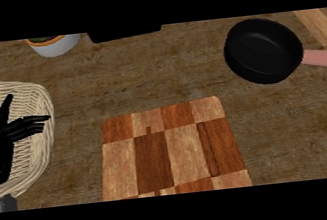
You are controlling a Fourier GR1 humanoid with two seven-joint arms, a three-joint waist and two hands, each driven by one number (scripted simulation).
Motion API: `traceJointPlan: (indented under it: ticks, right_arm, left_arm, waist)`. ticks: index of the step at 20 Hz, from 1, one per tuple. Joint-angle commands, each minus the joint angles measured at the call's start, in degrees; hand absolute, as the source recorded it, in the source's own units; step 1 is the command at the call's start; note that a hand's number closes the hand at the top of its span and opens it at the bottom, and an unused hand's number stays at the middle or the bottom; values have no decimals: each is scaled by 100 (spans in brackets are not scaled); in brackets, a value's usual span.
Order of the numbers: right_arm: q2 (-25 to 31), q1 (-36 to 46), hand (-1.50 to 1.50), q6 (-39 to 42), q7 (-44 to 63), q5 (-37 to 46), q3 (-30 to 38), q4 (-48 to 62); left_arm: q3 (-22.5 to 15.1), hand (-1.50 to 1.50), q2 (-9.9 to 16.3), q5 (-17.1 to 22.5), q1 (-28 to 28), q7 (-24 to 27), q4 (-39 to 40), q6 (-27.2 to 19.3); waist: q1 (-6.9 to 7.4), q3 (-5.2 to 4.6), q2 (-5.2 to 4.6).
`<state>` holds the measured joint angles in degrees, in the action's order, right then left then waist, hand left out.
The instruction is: Pick the can from the cutting board and place it in the pot
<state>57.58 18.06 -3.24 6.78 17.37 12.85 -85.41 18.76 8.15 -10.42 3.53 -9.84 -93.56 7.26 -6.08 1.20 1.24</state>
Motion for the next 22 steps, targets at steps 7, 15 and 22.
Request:
traceJointPlan:
  ticks: [7, 15, 22]
  right_arm:
    - [927, 101, 150, 1233, -919, -1213, 1171, 416]
    - [1178, 778, 150, 1799, -72, -1383, 643, 746]
    - [759, 1477, 150, 1811, 632, -1209, -259, 687]
  left_arm:
    - [-51, 0, 121, -609, -163, -855, 593, -229]
    - [-139, 0, 218, -724, 417, -1025, 765, -201]
    - [-333, 0, 100, -799, 678, -907, 1051, -204]
  waist:
    - [418, -113, -116]
    - [841, -126, -204]
    - [1012, -136, -237]
